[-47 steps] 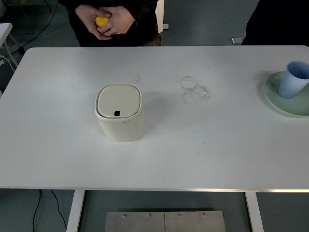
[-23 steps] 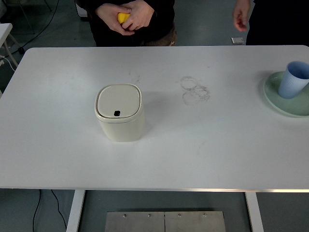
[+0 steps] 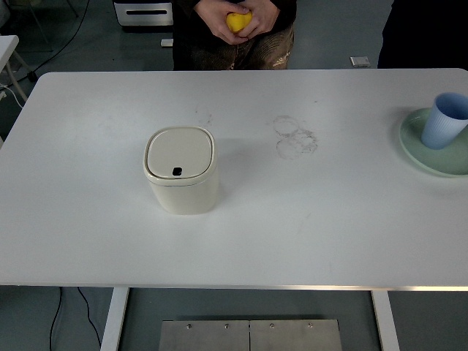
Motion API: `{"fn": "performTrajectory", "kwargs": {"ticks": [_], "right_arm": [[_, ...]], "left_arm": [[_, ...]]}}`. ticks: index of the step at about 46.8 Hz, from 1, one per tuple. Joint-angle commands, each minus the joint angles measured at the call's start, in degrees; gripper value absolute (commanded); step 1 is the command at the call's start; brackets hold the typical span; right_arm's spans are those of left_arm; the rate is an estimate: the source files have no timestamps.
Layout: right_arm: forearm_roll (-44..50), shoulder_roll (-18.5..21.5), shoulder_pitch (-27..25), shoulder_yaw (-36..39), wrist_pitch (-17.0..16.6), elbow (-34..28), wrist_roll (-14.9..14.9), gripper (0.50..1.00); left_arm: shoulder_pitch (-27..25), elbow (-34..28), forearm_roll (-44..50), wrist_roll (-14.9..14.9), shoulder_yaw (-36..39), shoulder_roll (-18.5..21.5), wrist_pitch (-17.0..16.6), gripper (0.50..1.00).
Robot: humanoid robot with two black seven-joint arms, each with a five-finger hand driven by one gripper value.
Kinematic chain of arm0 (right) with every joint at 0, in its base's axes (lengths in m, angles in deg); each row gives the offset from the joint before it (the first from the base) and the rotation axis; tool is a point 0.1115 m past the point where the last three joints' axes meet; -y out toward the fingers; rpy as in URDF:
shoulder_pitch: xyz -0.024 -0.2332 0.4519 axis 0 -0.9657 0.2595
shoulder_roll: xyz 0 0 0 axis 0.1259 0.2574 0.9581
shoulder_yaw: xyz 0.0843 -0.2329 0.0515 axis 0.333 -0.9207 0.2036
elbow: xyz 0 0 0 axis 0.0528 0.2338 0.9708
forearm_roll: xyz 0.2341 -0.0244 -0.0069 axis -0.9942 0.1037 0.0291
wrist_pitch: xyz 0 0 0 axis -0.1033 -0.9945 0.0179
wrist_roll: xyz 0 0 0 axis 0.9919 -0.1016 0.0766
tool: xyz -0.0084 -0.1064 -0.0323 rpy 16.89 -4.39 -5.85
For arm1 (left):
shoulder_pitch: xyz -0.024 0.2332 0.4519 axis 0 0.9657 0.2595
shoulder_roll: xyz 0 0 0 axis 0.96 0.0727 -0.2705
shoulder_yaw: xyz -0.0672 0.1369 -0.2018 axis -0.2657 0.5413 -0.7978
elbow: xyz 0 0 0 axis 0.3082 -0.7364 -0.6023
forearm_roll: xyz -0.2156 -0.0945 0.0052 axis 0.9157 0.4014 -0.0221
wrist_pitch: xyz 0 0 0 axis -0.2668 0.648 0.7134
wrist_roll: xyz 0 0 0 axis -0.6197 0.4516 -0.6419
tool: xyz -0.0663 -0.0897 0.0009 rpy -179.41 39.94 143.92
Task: Close trash bin
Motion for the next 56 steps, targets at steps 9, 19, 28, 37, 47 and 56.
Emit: {"fn": "performTrajectory", "kwargs": {"ticks": [9, 19, 28, 37, 47, 56], "right_arm": [[0.0, 0.0, 0.0, 0.0, 0.0, 0.0, 0.0, 0.991], [0.0, 0.0, 0.0, 0.0, 0.0, 0.0, 0.1, 0.991], [0.0, 0.0, 0.0, 0.0, 0.0, 0.0, 0.0, 0.991], [0.0, 0.0, 0.0, 0.0, 0.0, 0.0, 0.0, 0.991], [0.0, 0.0, 0.0, 0.0, 0.0, 0.0, 0.0, 0.991], [0.0, 0.0, -0.1, 0.0, 0.0, 0.0, 0.1, 0.991]], "left_arm": [[0.7, 0.0, -1.7, -2.0, 0.2, -0.4, 0.2, 1.0], [0.0, 0.0, -1.6, -1.9, 0.1, -0.3, 0.5, 1.0], [-0.2, -0.2, -1.3, -1.9, 0.1, -0.8, 0.6, 1.0], [-0.2, -0.2, -1.1, -1.9, 0.1, -2.9, 0.6, 1.0], [-0.2, -0.1, -0.9, -1.9, 0.0, -5.3, 0.2, 1.0], [-0.2, -0.1, -0.9, -1.9, 0.1, -7.9, -0.2, 1.0]]}}
